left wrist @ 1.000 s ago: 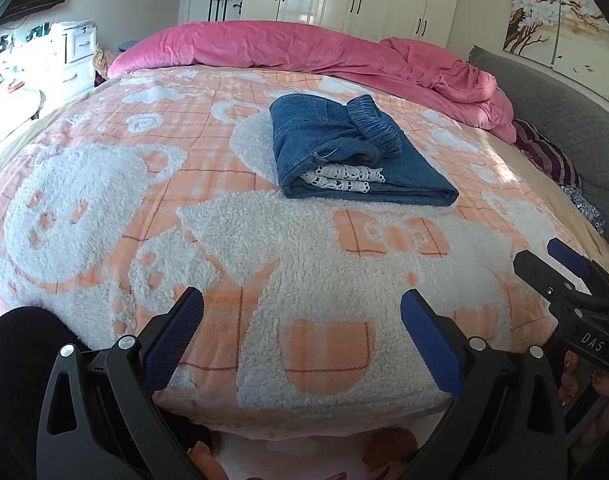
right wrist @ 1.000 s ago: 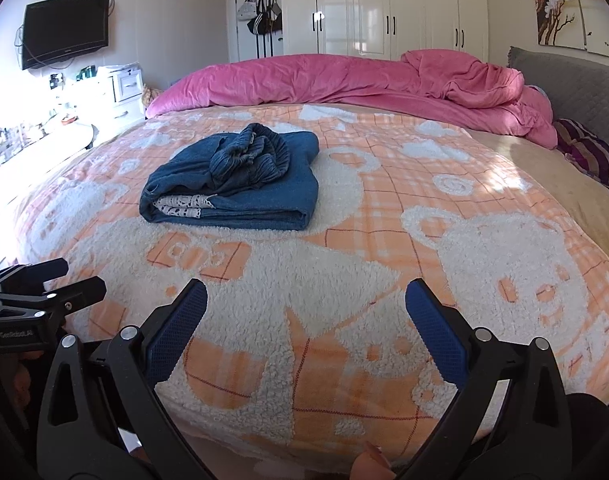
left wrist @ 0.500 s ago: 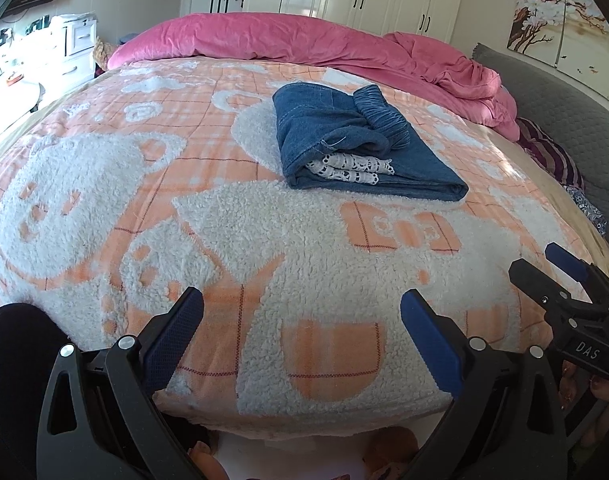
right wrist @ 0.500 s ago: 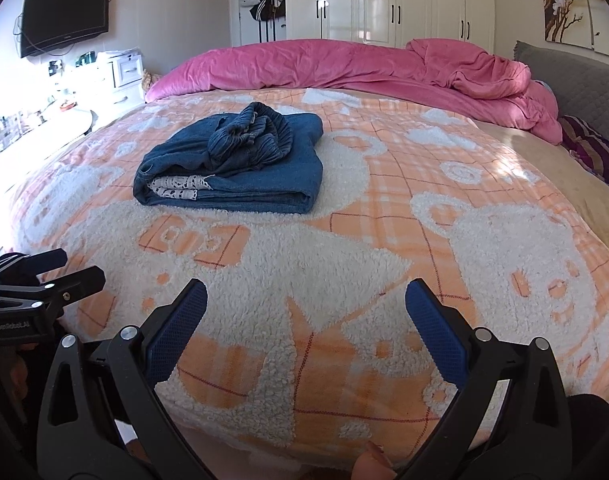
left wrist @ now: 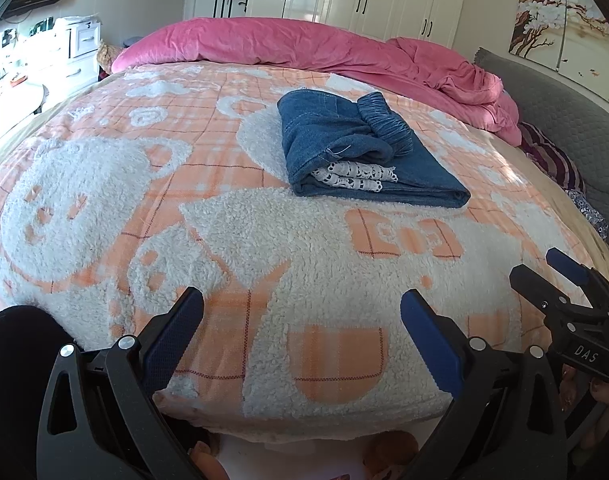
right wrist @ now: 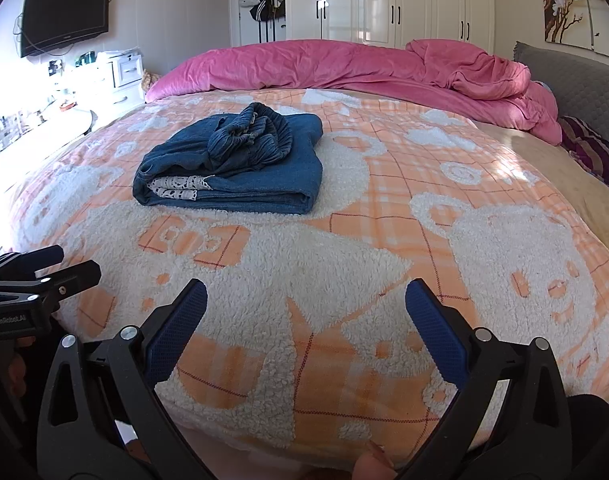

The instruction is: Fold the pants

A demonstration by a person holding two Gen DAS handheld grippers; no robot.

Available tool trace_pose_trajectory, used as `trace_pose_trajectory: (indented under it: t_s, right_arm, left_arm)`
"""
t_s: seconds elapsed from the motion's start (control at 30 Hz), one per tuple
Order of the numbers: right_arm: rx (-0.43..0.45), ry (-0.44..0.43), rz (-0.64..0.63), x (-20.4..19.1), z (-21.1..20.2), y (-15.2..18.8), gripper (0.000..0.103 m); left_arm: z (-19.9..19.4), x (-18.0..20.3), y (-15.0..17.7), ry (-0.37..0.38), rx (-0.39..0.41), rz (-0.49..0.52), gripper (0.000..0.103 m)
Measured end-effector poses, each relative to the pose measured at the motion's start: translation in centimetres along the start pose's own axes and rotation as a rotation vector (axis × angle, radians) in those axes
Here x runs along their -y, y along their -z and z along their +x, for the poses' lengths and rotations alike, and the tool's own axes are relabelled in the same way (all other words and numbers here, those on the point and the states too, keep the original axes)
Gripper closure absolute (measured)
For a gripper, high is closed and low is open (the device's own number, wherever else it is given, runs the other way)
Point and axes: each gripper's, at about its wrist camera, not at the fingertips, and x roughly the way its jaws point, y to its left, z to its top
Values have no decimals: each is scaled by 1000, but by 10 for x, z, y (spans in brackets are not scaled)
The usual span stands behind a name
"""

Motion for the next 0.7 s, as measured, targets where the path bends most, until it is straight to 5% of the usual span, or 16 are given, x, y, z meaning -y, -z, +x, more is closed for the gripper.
trace_pose_trajectory:
  t_s: [0.7]
  right_arm:
    - [1, 1, -1, -1, 0, 0, 9]
  left_arm:
    - [-3, 2, -2, -14, 9, 9, 5]
